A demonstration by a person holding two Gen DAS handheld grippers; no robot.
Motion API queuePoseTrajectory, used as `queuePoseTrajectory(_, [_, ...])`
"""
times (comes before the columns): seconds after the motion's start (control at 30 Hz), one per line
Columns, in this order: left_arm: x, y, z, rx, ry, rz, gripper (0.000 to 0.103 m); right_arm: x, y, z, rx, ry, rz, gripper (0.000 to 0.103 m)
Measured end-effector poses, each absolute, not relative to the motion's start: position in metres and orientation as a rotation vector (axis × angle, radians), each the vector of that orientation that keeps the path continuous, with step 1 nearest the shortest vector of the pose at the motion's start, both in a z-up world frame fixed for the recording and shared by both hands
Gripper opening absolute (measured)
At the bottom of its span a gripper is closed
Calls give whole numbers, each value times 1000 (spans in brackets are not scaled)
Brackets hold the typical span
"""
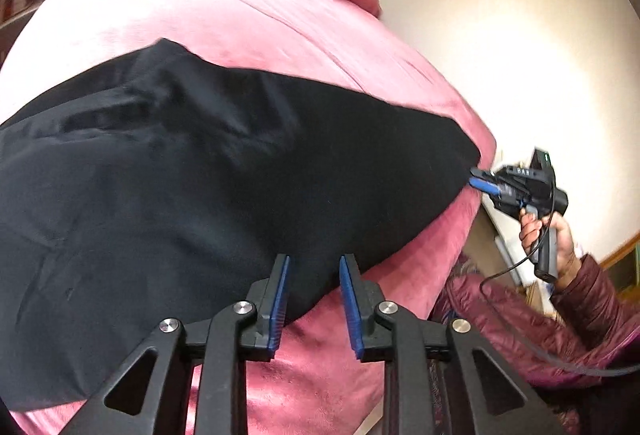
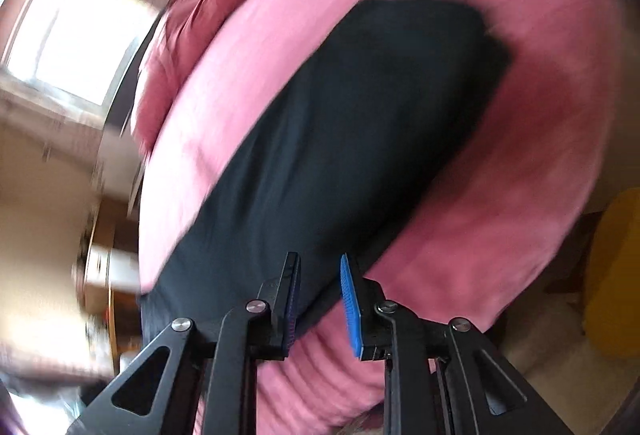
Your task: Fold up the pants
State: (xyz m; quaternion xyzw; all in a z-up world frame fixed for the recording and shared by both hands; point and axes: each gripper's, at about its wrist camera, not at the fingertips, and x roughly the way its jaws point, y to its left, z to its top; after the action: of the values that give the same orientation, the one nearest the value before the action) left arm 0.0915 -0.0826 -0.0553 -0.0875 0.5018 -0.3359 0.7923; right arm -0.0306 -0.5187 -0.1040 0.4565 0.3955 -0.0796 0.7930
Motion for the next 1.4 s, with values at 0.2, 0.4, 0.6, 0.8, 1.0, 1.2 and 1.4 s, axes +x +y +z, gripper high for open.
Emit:
queuePoseTrajectory(0.2, [97, -76, -56, -211, 1083, -658, 25, -32, -588, -110, 1063, 762, -415, 23])
queuePoseTrajectory(0.4, [92, -90, -59, -178, 1095, -653, 26, -18, -599, -112, 1020, 781, -460, 8])
queuePoseTrajectory(0.6, [95, -89, -66, -175, 1119, -632, 26, -23, -598, -106, 946, 811, -498, 6])
queuePoseTrajectory(0.8, [89, -89, -67, -164, 1112, -615, 29, -20, -599, -110, 955, 833, -499, 12])
queuePoseTrajectory(1.0, [96, -62, -50, -219, 1040, -542, 30, -16, -584, -67, 773, 832, -505, 32])
queuePoseTrajectory(1.2, [102, -45, -52, -219, 1020, -465, 31, 59, -484, -36, 575, 916, -75, 32])
queuePoseTrajectory(1.4, [96, -46, -61, -184, 1029, -441, 32, 157, -328, -26, 428, 1008, 445, 31])
